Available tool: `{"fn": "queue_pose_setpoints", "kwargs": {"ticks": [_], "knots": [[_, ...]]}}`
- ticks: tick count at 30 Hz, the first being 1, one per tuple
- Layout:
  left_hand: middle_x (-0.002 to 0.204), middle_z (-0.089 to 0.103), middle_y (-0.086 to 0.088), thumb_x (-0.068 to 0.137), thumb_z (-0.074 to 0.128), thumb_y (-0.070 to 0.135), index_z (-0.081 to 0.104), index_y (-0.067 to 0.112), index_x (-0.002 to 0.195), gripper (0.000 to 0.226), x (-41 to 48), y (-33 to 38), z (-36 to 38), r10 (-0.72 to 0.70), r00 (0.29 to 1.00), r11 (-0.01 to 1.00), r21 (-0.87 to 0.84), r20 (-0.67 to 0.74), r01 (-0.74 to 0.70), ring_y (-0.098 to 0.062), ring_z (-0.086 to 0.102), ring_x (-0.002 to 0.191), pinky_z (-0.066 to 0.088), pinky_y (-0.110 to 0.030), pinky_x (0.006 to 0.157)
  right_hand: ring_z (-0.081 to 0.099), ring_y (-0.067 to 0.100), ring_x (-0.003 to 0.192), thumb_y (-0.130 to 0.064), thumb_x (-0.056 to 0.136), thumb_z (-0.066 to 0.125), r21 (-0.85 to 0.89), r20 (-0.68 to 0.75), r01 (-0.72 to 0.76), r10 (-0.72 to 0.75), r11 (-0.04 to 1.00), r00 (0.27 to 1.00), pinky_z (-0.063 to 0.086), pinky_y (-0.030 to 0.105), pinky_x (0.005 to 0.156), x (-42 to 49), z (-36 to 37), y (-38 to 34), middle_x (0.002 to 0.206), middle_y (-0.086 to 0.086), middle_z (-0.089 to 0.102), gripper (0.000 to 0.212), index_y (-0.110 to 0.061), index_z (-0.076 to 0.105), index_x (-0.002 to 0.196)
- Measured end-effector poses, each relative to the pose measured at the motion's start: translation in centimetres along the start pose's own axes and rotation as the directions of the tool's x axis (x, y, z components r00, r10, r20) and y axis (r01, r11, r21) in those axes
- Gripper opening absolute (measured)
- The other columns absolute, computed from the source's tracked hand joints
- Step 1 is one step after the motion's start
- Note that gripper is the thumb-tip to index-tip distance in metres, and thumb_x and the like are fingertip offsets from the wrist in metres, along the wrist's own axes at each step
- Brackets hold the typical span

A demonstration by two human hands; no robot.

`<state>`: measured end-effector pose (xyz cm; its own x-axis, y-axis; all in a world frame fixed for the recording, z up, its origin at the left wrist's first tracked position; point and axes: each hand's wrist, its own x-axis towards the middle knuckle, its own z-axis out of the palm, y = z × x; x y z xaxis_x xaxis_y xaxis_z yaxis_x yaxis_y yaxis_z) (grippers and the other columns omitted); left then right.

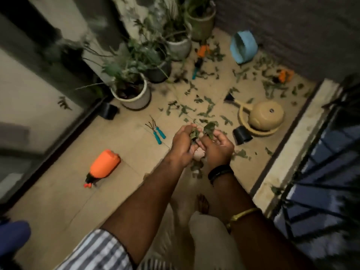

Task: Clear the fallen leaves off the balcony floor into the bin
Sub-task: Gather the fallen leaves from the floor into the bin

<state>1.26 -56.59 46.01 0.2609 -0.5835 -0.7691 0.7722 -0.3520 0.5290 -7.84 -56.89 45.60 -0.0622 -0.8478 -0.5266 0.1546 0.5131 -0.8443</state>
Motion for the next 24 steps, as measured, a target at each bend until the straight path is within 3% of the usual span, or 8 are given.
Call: {"fn": "queue_pose_setpoints", "kwargs": {"ticks": [4,8,11,15,19,22,24], "knots": [[0.086,0.067,-0.006,0.104,0.045,0.020,0.058,0.013,0.090,0.020,-6.7,5.1,-4.3,0.106,0.993,0.986,-0.124,-0.042,-0.110,-0.017,0.064,0.072,0.051,-0.024,0.054,0.069,0.009,0.068,0.011,0.082,0.069,-0.064,0.147,-0.015,0.024,0.998,0.989,0.058,0.025,0.064,-6.7,4.6,-2.6,0.085,0.007,0.071,0.024,-0.010,0.070,0.093],[0.085,0.067,-0.007,0.104,0.043,0.017,0.059,0.012,0.091,0.021,-12.4,8.5,-11.0,0.192,0.975,0.954,-0.211,-0.116,-0.213,-0.018,0.064,0.071,0.052,-0.023,0.054,0.072,0.022,0.081,0.004,0.079,0.075,-0.127,0.309,0.007,0.033,0.992,0.950,0.061,0.037,0.072,-13.4,9.4,-1.6,0.090,0.011,0.074,0.023,-0.014,0.072,0.092],[0.087,0.067,-0.008,0.104,0.043,0.016,0.059,0.011,0.094,0.020,-15.6,10.4,-17.6,0.242,0.952,0.913,-0.288,-0.188,-0.289,-0.020,0.064,0.075,0.052,-0.022,0.054,0.068,0.023,0.079,0.003,0.078,0.077,-0.178,0.410,0.026,0.051,0.984,0.911,0.061,0.042,0.078,-18.6,13.7,0.5,0.084,0.006,0.073,0.023,-0.015,0.072,0.091],[0.090,0.067,-0.009,0.102,0.047,0.019,0.061,0.010,0.101,0.017,-20.0,12.5,-27.4,0.288,0.917,0.851,-0.366,-0.274,-0.377,-0.019,0.064,0.074,0.051,-0.029,0.066,0.069,0.020,0.079,0.007,0.081,0.073,-0.237,0.545,0.049,0.090,0.970,0.834,0.061,0.038,0.075,-26.3,19.6,4.8,0.083,0.004,0.073,0.023,-0.014,0.072,0.091],[0.089,0.068,-0.011,0.098,0.053,0.017,0.064,0.011,0.096,0.013,-25.2,14.2,-37.9,0.292,0.869,0.783,-0.423,-0.399,-0.457,-0.022,0.064,0.076,0.051,-0.033,0.072,0.073,0.026,0.086,-0.003,0.077,0.078,-0.287,0.640,0.138,0.083,0.948,0.764,0.062,0.044,0.077,-34.8,24.8,10.2,0.089,0.005,0.076,0.020,-0.018,0.076,0.090],[0.084,0.067,-0.009,0.099,0.053,0.018,0.064,0.011,0.090,0.016,-29.2,14.6,-45.5,0.275,0.831,0.728,-0.460,-0.484,-0.509,-0.024,0.062,0.075,0.049,-0.033,0.070,0.072,0.018,0.075,0.002,0.081,0.075,-0.314,0.714,0.133,0.142,0.940,0.685,0.060,0.035,0.067,-41.3,28.1,13.9,0.084,0.001,0.075,0.018,-0.010,0.075,0.096],[0.081,0.067,-0.008,0.098,0.053,0.018,0.064,0.011,0.087,0.017,-31.8,14.5,-50.0,0.260,0.802,0.683,-0.485,-0.537,-0.546,-0.023,0.062,0.072,0.049,-0.032,0.068,0.072,0.027,0.080,-0.001,0.081,0.076,-0.355,0.750,0.132,0.198,0.925,0.631,0.061,0.040,0.072,-45.1,30.0,16.5,0.090,0.007,0.076,0.018,-0.011,0.075,0.095]]}}
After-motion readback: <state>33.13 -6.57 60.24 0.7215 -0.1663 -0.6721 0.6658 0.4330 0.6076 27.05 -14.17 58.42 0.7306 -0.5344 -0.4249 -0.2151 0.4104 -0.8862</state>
